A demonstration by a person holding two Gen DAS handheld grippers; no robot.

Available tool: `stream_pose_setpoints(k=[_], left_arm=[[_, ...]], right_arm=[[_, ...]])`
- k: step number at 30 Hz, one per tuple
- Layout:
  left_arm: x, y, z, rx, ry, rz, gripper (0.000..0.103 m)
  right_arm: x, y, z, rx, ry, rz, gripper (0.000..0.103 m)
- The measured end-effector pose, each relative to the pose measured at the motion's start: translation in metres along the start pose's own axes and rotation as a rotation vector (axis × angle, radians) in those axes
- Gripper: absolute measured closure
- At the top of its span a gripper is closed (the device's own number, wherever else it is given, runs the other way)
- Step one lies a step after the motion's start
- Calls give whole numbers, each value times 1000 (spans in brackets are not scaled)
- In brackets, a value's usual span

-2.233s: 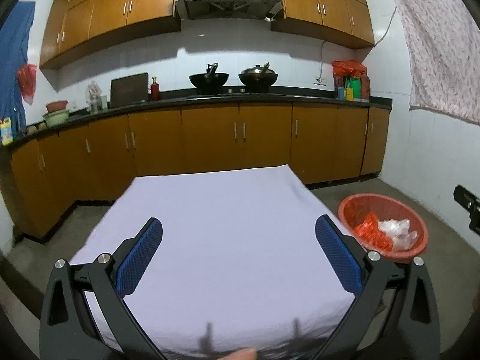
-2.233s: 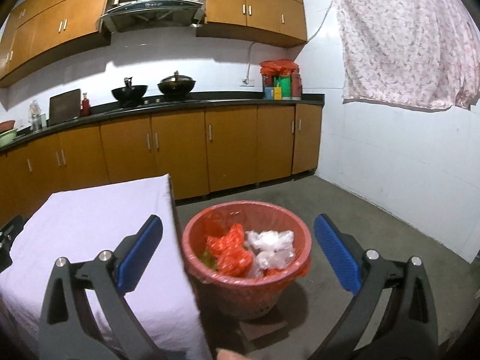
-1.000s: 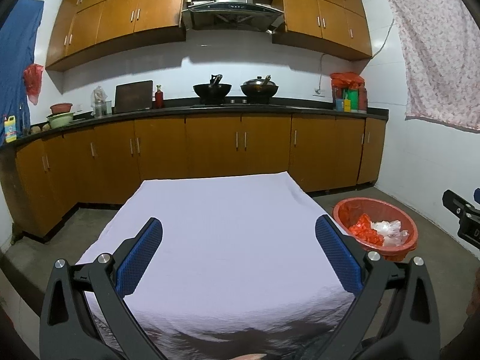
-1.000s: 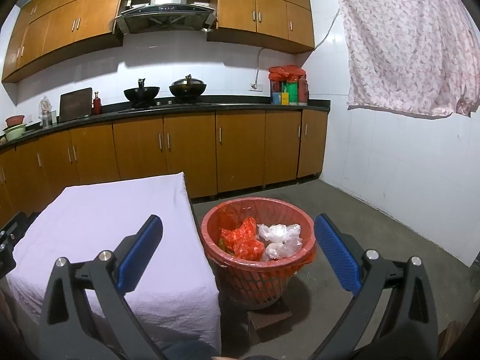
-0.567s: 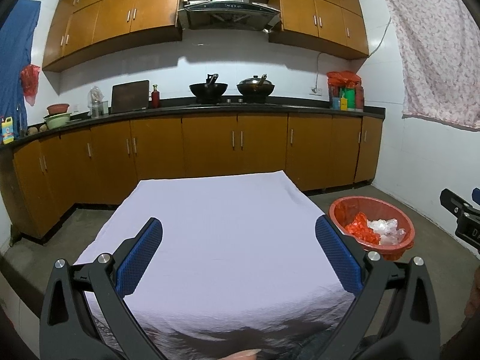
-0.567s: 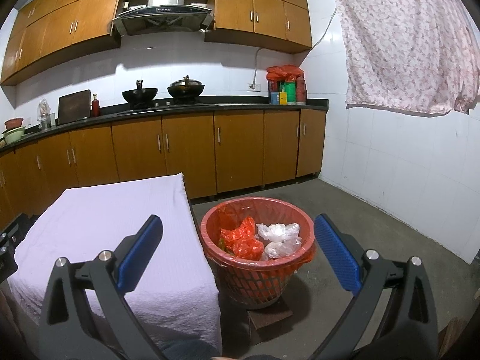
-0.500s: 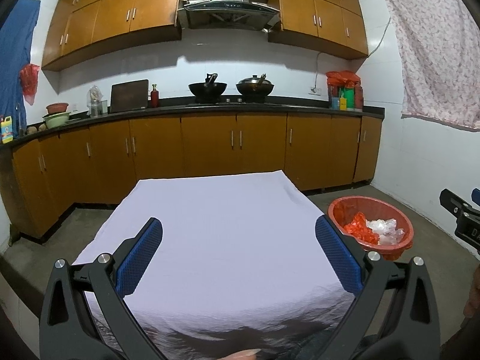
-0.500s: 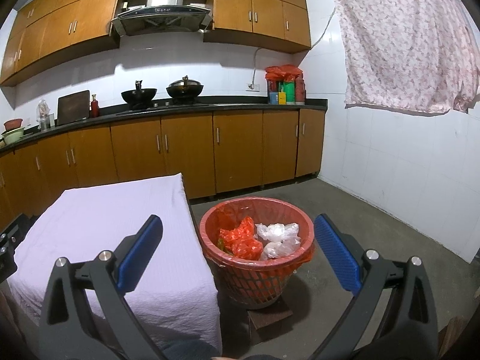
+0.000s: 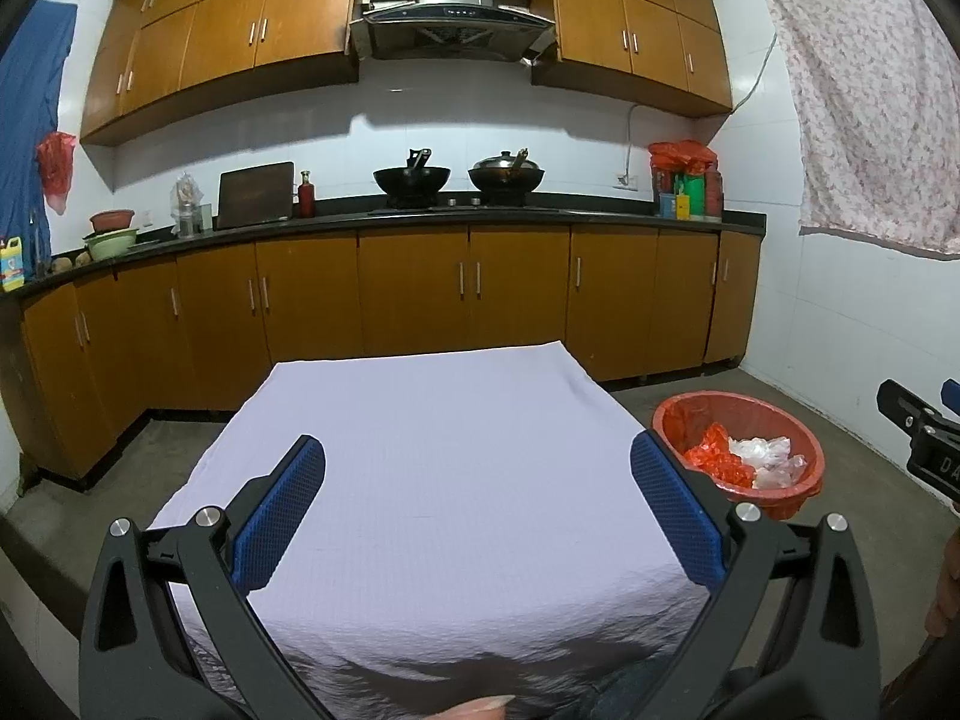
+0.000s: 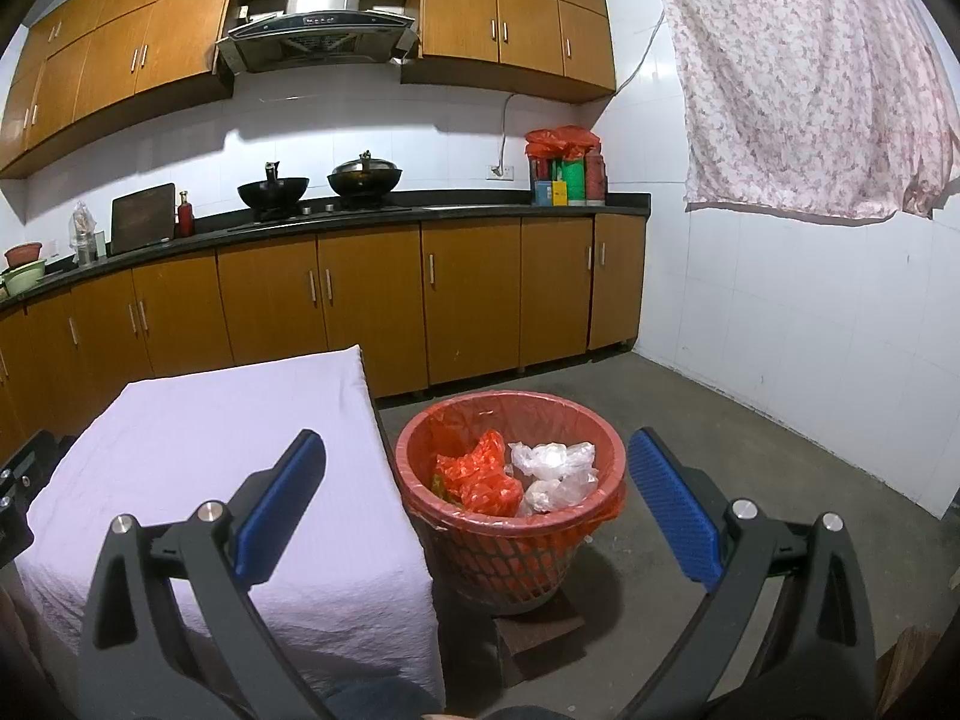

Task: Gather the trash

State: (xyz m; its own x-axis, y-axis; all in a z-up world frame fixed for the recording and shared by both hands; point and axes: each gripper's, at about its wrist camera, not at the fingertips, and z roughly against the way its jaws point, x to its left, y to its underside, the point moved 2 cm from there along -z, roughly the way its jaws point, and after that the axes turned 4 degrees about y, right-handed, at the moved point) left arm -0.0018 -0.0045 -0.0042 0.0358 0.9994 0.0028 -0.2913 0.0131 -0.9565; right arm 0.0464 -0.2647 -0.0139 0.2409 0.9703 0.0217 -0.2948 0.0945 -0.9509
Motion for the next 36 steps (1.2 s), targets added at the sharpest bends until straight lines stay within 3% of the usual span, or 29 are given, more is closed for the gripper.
stream_pose_setpoints(k=[36], left_arm=[[1, 0, 0, -4, -12, 3, 2]], right_arm=[[2, 6, -4, 12, -6, -6, 4]])
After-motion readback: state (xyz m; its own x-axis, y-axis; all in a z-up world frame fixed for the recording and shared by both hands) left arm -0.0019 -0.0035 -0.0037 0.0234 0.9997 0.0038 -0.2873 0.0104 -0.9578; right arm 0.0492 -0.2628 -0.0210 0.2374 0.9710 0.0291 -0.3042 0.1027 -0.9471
